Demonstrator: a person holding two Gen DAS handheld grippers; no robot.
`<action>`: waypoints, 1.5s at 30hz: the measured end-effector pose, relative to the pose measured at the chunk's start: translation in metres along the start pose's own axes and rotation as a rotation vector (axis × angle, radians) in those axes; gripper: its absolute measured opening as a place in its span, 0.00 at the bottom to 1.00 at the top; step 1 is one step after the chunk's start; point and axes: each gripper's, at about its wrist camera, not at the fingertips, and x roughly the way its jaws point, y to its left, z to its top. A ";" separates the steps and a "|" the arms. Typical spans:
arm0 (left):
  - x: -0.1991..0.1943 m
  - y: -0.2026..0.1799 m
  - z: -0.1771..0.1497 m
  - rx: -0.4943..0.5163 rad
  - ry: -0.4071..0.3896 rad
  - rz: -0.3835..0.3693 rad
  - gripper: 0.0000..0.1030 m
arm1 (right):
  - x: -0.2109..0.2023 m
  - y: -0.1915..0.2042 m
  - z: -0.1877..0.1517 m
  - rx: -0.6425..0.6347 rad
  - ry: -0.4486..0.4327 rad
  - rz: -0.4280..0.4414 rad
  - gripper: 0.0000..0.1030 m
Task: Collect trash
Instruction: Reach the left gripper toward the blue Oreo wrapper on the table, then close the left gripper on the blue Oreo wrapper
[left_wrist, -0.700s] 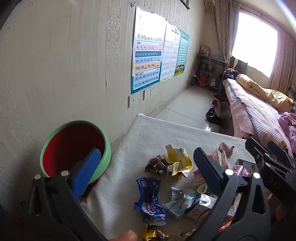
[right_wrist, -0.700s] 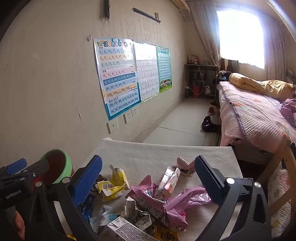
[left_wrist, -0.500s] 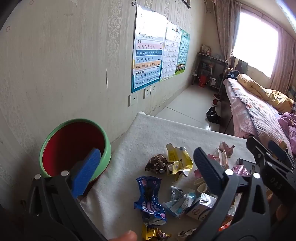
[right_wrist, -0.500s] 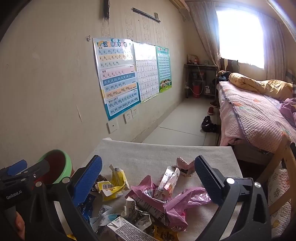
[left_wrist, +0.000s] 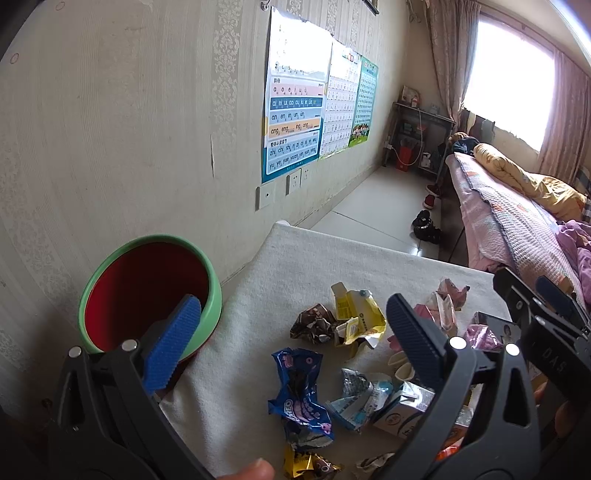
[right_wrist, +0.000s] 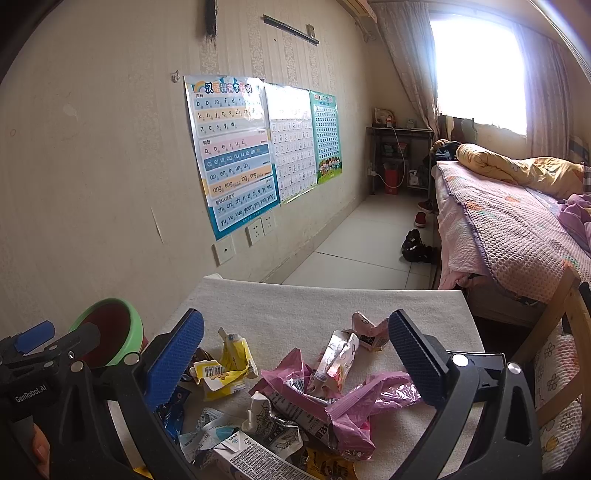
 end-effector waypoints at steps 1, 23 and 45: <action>0.000 0.000 0.000 0.000 0.001 0.000 0.96 | 0.000 0.000 0.000 0.000 0.000 0.000 0.93; 0.007 0.000 -0.014 0.153 0.089 0.013 0.96 | 0.007 -0.010 -0.003 0.034 0.045 0.030 0.93; 0.088 0.023 -0.084 0.074 0.442 -0.127 0.09 | 0.035 -0.018 -0.017 0.137 0.315 0.196 0.93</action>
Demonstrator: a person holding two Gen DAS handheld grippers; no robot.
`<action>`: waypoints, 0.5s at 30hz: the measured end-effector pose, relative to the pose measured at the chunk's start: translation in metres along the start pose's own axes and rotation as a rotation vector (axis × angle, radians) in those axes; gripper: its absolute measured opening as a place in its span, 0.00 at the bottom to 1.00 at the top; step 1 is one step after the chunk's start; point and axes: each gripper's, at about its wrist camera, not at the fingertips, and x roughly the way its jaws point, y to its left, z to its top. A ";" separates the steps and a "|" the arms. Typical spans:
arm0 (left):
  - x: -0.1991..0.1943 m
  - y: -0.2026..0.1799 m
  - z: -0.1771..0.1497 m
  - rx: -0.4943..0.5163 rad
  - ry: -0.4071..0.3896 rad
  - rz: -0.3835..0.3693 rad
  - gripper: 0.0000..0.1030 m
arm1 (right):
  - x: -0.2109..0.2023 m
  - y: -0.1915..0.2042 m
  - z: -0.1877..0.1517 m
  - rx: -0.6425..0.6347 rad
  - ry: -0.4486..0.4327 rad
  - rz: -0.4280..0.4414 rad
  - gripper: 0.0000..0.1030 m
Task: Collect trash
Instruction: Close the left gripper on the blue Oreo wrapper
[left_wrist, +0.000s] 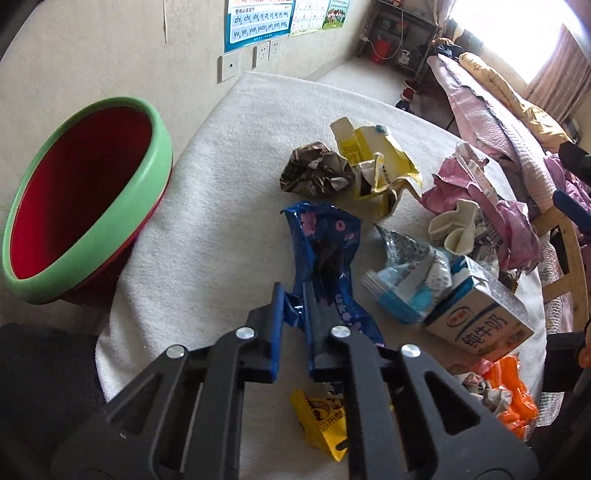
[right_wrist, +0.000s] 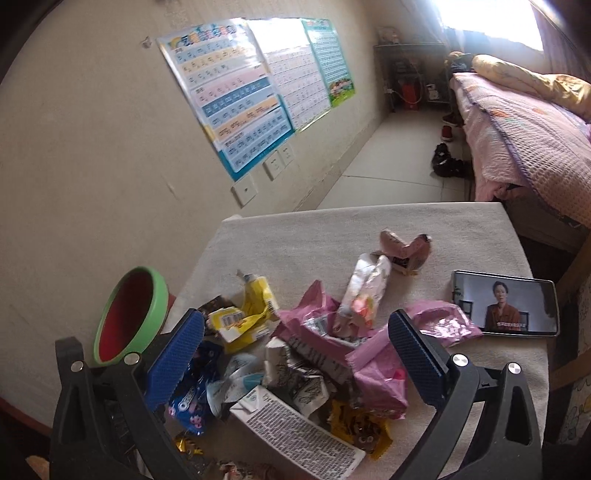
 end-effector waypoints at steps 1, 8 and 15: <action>-0.002 0.002 0.000 0.000 -0.008 0.010 0.09 | 0.004 0.010 -0.002 -0.042 0.024 0.021 0.92; -0.007 0.017 0.004 -0.030 -0.029 0.034 0.09 | 0.008 0.007 -0.006 -0.097 0.114 -0.036 0.67; -0.004 0.017 0.003 -0.025 -0.023 0.027 0.10 | 0.000 -0.061 -0.028 0.181 0.288 -0.092 0.68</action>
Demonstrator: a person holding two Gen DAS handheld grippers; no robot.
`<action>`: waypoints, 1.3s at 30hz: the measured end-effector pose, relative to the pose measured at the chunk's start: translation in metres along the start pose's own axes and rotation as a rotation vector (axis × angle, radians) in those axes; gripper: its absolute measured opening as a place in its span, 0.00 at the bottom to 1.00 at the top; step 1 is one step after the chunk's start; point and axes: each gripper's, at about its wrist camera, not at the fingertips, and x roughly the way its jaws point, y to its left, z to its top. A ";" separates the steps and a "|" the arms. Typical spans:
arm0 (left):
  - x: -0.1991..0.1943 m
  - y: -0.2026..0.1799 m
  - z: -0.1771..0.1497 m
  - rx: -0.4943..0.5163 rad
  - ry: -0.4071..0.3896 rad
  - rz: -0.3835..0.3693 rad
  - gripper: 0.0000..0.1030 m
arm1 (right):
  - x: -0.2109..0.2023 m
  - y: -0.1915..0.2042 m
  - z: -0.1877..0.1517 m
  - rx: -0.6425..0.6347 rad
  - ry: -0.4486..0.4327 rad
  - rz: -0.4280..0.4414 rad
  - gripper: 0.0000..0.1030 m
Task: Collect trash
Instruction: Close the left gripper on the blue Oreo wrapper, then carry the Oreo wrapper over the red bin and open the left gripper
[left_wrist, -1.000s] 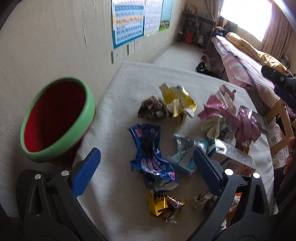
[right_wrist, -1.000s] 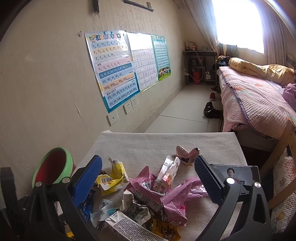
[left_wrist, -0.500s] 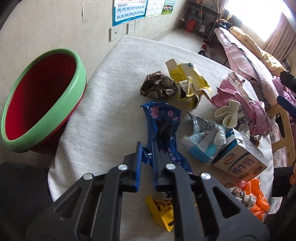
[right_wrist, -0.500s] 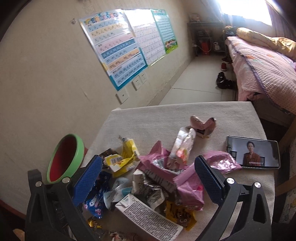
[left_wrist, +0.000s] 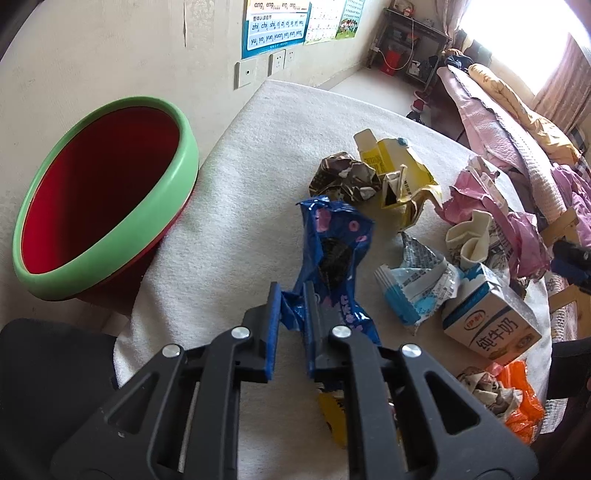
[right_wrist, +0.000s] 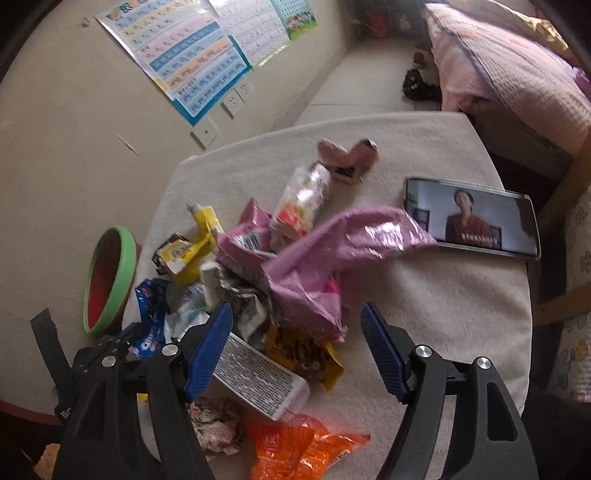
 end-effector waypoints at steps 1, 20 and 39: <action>0.000 0.000 0.000 -0.004 0.000 -0.003 0.17 | 0.006 -0.003 -0.005 0.017 0.034 0.002 0.68; -0.006 -0.006 -0.001 -0.037 -0.023 -0.092 0.53 | 0.013 0.024 -0.010 -0.048 0.019 0.144 0.29; -0.020 0.007 0.006 -0.076 -0.043 -0.128 0.16 | -0.016 0.091 -0.005 -0.186 -0.156 0.279 0.30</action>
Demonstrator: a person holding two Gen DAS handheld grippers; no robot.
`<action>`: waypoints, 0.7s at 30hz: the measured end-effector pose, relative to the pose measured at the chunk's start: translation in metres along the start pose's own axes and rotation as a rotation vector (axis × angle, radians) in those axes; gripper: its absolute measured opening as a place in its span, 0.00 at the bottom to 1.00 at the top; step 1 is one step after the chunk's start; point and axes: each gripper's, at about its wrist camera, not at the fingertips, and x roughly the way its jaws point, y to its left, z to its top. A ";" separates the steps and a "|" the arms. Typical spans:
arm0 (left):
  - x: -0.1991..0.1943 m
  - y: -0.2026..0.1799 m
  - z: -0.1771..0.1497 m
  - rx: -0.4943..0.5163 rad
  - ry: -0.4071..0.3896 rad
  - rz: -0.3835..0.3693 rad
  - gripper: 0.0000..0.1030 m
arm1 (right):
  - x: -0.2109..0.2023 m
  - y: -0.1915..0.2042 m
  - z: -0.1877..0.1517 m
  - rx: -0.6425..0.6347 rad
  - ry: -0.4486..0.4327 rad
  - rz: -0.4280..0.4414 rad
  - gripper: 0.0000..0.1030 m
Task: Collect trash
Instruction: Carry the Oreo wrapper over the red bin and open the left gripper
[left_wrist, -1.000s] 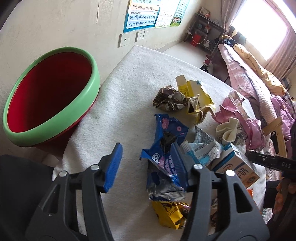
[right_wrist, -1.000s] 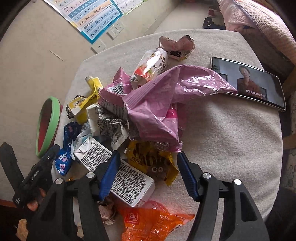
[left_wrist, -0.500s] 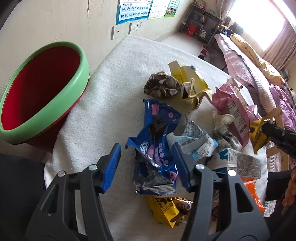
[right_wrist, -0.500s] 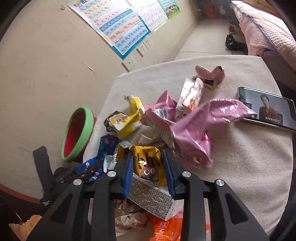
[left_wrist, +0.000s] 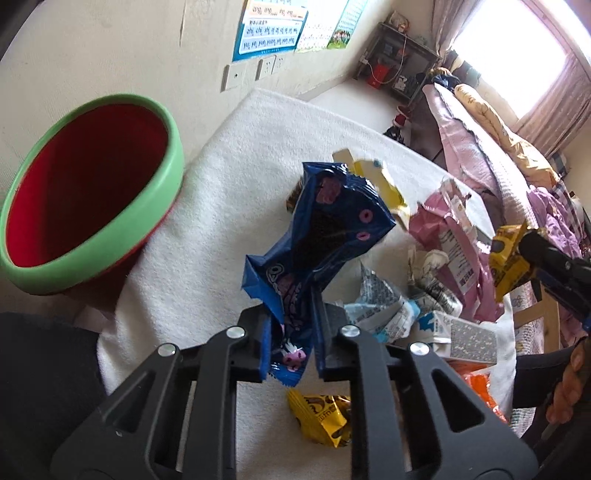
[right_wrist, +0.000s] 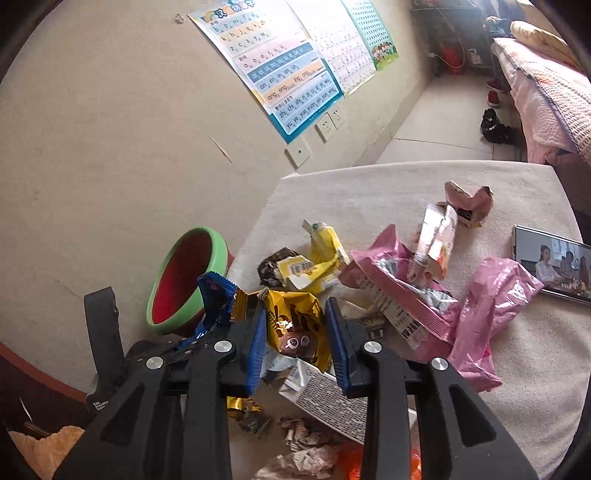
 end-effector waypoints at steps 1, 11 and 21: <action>-0.009 0.004 0.006 -0.007 -0.027 0.009 0.16 | 0.003 0.008 0.003 -0.014 -0.001 0.014 0.30; -0.053 0.107 0.043 -0.153 -0.123 0.259 0.16 | 0.099 0.092 0.037 -0.058 0.117 0.164 0.32; -0.052 0.162 0.045 -0.362 -0.100 0.248 0.18 | 0.188 0.147 0.057 -0.027 0.213 0.239 0.42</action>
